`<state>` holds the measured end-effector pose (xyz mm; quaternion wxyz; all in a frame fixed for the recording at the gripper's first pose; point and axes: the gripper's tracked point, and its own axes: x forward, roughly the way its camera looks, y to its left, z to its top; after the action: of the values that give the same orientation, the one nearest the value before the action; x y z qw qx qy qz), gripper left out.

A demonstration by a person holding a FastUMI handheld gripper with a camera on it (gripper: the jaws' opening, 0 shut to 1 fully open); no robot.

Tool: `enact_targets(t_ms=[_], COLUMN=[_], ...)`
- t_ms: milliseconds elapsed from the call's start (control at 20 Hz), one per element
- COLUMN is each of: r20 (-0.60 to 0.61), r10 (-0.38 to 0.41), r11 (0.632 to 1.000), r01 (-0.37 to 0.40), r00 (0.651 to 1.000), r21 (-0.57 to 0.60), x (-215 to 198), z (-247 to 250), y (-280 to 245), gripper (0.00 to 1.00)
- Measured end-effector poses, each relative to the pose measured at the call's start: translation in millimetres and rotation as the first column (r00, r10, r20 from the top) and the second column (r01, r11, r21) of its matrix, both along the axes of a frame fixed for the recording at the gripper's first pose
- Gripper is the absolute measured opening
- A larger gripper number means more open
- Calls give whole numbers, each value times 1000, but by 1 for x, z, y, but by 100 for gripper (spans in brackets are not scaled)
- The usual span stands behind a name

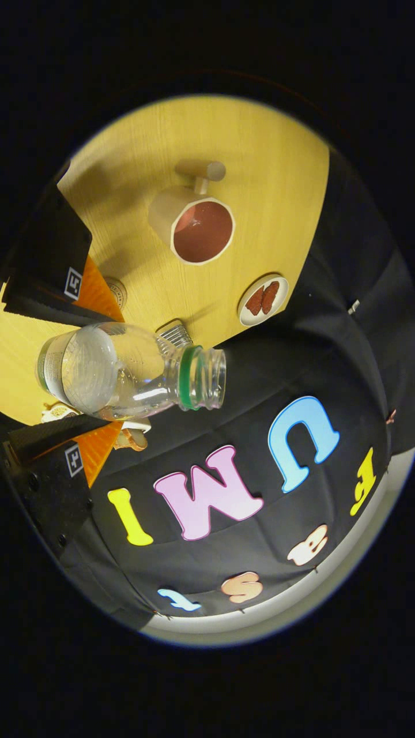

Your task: Take the bottle from table, then pour the juice into the cup, finally place the bottle on the coaster

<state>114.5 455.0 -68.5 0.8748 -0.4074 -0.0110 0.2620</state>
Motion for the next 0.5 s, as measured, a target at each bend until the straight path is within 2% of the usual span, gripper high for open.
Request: enact_targets(t_ms=[500], r20=[56], r10=[40], r11=[981], r01=[-28], r00=[998], r21=[-191], x=[3], z=[-26], y=[32], gripper=[75])
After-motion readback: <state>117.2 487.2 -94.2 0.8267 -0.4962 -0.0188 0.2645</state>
